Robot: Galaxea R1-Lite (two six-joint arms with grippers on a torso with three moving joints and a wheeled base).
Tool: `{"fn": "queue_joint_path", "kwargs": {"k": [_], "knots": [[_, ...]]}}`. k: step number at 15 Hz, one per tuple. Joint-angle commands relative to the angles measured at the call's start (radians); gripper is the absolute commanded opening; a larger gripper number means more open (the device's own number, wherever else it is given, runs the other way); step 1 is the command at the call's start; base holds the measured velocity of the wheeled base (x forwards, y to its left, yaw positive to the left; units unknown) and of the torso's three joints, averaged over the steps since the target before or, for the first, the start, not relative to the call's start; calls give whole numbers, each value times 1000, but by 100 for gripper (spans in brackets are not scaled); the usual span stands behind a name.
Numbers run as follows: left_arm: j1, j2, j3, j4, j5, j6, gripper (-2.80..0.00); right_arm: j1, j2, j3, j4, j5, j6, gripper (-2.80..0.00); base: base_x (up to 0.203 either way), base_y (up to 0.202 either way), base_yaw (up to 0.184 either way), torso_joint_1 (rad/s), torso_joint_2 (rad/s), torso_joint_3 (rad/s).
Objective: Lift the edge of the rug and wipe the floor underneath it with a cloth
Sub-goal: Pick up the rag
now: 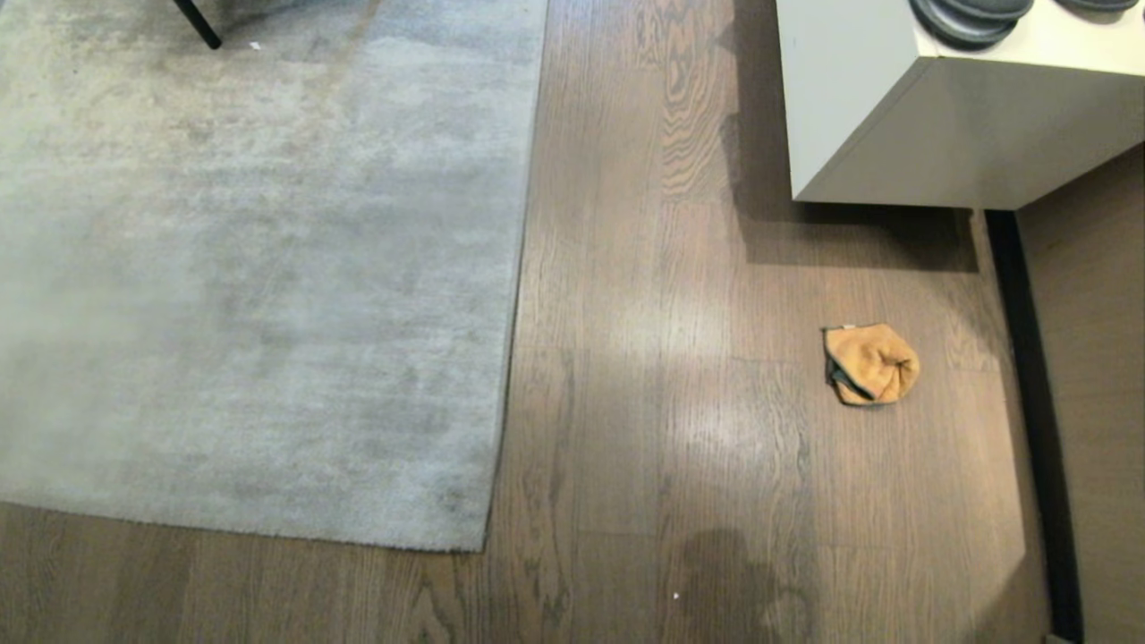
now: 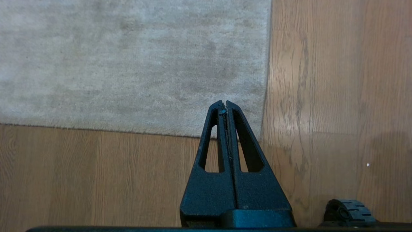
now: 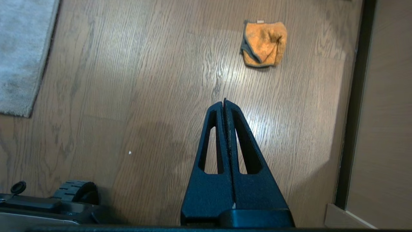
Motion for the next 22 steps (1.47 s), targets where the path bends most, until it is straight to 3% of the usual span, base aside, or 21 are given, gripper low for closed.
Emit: {"fn": "queue_joint_path", "kwargs": {"k": [1,22], "knots": [[0,0,0,0,0,0,-280,0,1,0,0,1,-1,-280,0,0,0,-2,-2,-198],[0,0,0,0,0,-6,-280,0,1,0,0,1,-1,-280,0,0,0,2,1,-197]]}}
